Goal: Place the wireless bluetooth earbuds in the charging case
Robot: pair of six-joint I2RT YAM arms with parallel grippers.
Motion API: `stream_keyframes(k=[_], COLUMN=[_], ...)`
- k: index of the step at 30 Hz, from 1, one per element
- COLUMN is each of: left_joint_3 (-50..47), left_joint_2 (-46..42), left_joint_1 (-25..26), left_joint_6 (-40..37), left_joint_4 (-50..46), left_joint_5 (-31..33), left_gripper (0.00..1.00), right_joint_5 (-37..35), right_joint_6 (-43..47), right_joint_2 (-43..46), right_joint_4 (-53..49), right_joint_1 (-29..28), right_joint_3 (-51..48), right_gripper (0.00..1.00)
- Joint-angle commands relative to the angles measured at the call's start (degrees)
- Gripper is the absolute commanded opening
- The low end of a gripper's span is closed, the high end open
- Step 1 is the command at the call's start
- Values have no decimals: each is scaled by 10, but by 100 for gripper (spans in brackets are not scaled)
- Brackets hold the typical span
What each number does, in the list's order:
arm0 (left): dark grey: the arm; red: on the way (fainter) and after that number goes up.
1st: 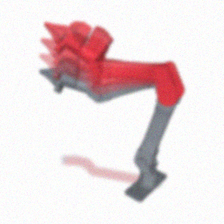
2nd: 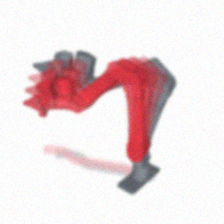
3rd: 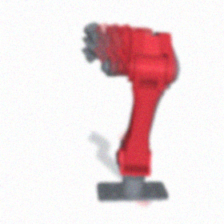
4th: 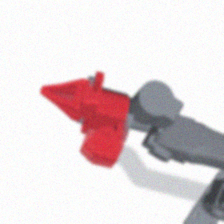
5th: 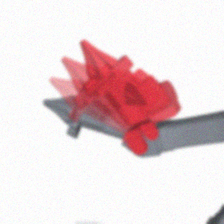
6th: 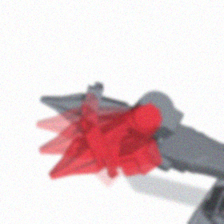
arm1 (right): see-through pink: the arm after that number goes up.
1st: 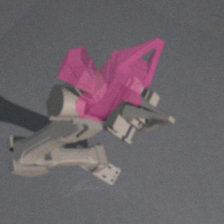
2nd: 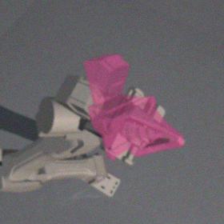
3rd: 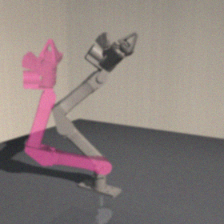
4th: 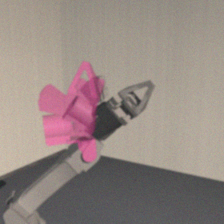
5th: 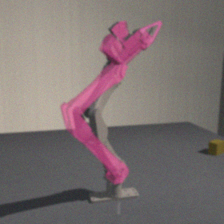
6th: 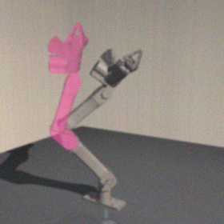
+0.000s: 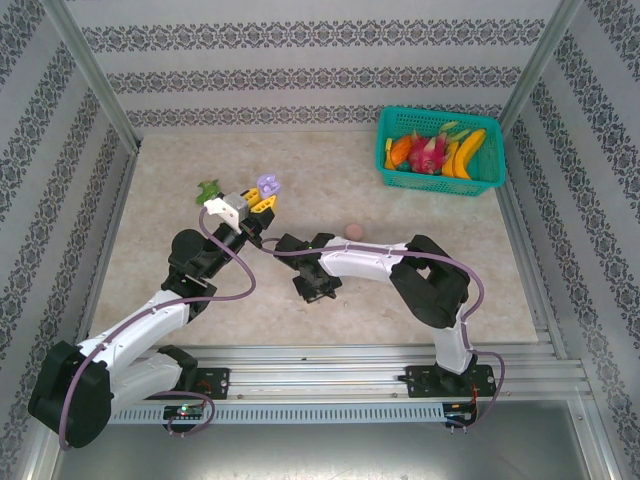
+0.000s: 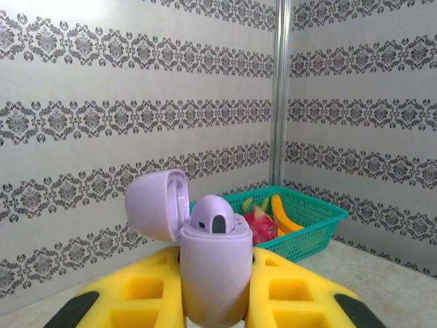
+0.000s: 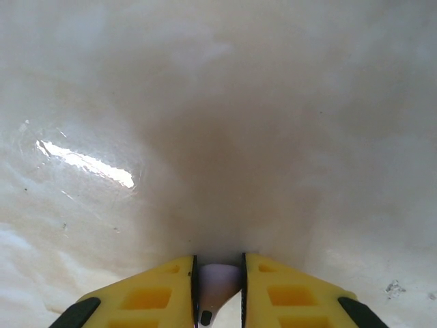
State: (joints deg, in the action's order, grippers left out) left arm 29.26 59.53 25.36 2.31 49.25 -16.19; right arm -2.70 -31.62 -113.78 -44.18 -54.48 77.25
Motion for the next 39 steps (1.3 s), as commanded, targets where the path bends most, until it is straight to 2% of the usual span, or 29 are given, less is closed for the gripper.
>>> stream_keyframes(k=[1,11,21,32,39], left_joint_3=[8,8,10,13,11], left_joint_2=[-1,-1,-3,-10,-14], left_joint_1=[-8,-8,-8,-8,-8], left_joint_6=[13,14,12,6,6], left_joint_4=[20,19,15,-3,-14], left_joint_5=[-1,-1,-1,-26,-86], left_gripper=[0,0,0,0,0], right_joint_5=[-50,-29,-23,-45,-26], right_joint_6=[8,109,109,87,91], right_joint_2=[-2,47,111,300,451], right_joint_4=[0,34,93,129,186], right_joint_1=[16,16,20,36,82], right_joint_3=[1,-35,-97,-146,-145], right_gripper=[18,16,15,15,16])
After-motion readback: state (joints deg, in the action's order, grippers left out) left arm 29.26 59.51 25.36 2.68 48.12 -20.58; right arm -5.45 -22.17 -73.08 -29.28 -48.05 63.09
